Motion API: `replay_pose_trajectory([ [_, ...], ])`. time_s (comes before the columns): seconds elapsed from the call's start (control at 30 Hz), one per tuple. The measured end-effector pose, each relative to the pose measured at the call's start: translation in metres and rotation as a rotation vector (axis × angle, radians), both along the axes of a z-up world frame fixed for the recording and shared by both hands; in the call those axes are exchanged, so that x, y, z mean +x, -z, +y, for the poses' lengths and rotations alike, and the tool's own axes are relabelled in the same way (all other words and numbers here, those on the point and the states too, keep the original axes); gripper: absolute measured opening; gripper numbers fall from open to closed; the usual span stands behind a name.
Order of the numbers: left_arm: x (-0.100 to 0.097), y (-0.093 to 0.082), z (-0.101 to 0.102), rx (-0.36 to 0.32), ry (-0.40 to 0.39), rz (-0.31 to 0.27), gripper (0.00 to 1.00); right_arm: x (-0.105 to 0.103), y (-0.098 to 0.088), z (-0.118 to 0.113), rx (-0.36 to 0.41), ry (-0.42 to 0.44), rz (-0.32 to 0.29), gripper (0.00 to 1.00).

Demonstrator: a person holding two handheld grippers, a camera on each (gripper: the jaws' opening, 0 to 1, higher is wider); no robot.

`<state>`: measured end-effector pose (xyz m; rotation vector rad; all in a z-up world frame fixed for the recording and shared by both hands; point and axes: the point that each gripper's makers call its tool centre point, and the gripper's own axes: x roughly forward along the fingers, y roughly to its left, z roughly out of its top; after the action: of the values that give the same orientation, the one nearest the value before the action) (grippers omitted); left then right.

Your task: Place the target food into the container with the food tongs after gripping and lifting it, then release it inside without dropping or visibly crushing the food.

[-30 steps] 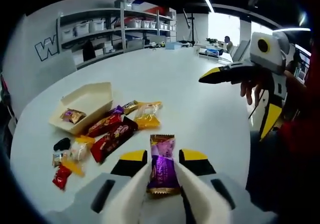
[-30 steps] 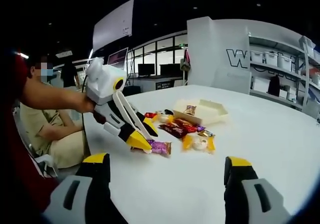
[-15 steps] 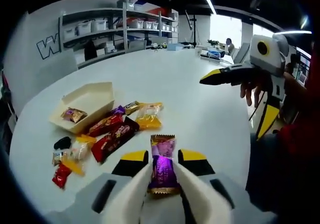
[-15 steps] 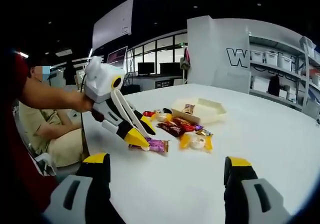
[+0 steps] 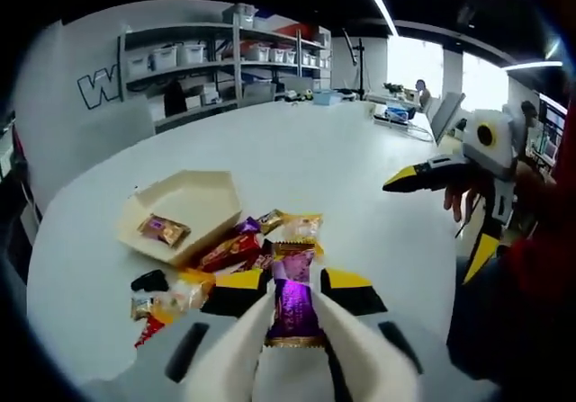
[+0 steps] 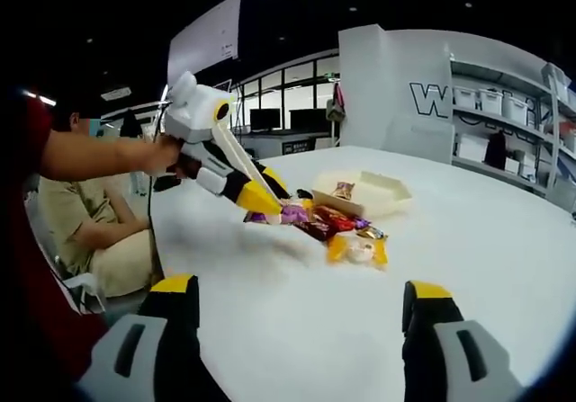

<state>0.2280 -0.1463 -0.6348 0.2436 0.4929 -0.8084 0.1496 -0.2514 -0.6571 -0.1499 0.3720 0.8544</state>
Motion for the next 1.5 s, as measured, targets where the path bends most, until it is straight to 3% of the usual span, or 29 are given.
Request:
replay_pose_trajectory([
  [0.43, 0.042, -0.051, 0.013, -0.054, -0.059, -0.054, 0.23, -0.003, 0.001, -0.001, 0.007, 0.000, 0.010, 0.91],
  [0.83, 0.084, -0.080, 0.024, -0.116, -0.133, -0.060, 0.23, -0.002, 0.005, -0.005, 0.013, 0.010, 0.022, 0.91],
  [1.1, 0.111, -0.094, 0.024, -0.118, -0.159, -0.083, 0.23, 0.002, 0.005, -0.017, 0.019, 0.037, 0.020, 0.90],
  [1.23, 0.120, -0.092, 0.021, -0.097, -0.159, -0.080, 0.23, 0.004, 0.005, -0.019, 0.017, 0.046, 0.023, 0.90],
  [1.5, 0.124, -0.092, 0.015, -0.103, -0.146, -0.083, 0.23, 0.006, 0.004, -0.023, 0.015, 0.055, 0.020, 0.90],
])
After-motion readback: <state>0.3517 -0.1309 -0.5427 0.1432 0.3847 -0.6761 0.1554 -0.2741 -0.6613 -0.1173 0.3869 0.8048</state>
